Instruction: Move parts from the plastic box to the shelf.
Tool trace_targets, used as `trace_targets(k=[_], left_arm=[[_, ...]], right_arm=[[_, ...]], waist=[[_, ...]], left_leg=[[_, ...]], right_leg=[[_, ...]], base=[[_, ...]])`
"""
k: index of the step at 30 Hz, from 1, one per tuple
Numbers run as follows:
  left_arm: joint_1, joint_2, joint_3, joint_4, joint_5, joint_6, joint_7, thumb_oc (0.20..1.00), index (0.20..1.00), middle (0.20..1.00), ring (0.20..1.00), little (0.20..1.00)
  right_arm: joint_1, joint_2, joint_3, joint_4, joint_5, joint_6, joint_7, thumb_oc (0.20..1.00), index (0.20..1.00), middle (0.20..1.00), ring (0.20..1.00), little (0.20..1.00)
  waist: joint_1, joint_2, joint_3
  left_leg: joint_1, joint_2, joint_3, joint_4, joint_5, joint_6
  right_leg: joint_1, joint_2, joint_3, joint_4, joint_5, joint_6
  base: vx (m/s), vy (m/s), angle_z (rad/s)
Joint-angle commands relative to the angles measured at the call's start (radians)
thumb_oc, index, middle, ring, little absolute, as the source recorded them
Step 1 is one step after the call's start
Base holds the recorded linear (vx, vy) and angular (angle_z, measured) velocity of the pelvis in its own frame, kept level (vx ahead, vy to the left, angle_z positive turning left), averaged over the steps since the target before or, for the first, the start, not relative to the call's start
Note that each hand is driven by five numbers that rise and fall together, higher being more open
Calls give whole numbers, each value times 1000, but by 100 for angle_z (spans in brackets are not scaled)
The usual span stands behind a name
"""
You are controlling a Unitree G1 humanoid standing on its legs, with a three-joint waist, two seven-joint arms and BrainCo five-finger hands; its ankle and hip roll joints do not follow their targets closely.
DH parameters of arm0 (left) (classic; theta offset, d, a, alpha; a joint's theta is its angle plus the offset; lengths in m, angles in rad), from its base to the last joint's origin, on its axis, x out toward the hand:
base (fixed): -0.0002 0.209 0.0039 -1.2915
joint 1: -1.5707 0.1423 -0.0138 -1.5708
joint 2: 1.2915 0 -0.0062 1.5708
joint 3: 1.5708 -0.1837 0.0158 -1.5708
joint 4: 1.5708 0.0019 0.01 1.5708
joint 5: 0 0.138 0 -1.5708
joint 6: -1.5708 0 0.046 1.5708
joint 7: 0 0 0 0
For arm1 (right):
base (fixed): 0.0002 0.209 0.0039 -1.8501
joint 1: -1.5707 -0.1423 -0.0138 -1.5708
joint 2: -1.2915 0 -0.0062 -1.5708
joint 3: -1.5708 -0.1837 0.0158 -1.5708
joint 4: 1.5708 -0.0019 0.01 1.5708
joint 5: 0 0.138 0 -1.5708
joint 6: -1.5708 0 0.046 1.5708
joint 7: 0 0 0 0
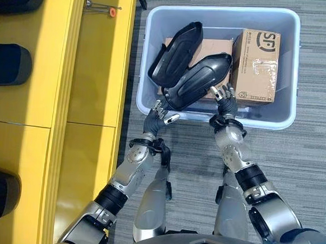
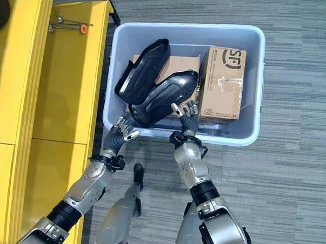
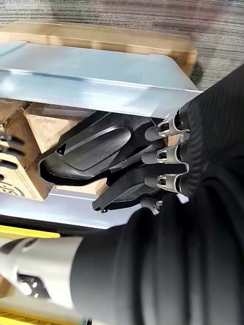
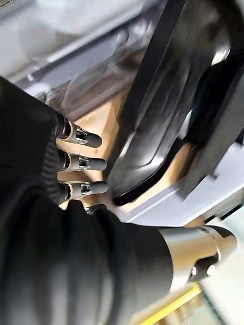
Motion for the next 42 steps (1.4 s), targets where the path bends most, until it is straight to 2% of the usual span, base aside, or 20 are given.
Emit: trace_targets(k=[1, 15, 32, 42], left_arm=[[-1, 53, 2, -98, -1, -43, 14, 1000, 1000, 1000, 1000, 1000], [-7, 65, -15, -104, -34, -46, 11, 1000, 1000, 1000, 1000, 1000], [-19, 63, -7, -107, -25, -39, 26, 1000, 1000, 1000, 1000, 1000], [-30, 60, -13, -119, -36, -38, 38, 1000, 1000, 1000, 1000, 1000]], right_arm=[[-32, 39, -1, -47, 25, -64, -22, 1000, 1000, 1000, 1000, 1000], [-186, 26, -45, 203, 118, -51, -49, 1000, 1000, 1000, 1000, 1000], [-148, 33, 59, 155, 75, -1, -22, 1000, 1000, 1000, 1000, 1000], [-132, 74, 82, 168, 142, -6, -13, 1000, 1000, 1000, 1000, 1000]], waist=[[-4, -25, 18], [15, -19, 24], [7, -47, 32], [13, -47, 28]], left_leg=[[-3, 43, 10, 45, -8, 22], [-2, 42, 6, 36, -9, 20], [17, 49, 13, 27, -11, 20], [23, 47, 8, 23, -10, 21]], right_leg=[[-5, -66, 52, 93, 9, -1], [-11, -59, 54, 102, 2, -5], [-6, -48, 54, 102, 0, -6], [5, -49, 47, 99, -3, -8]], base=[[0, 0, 0], [0, 0, 0], [0, 0, 0], [0, 0, 0]])
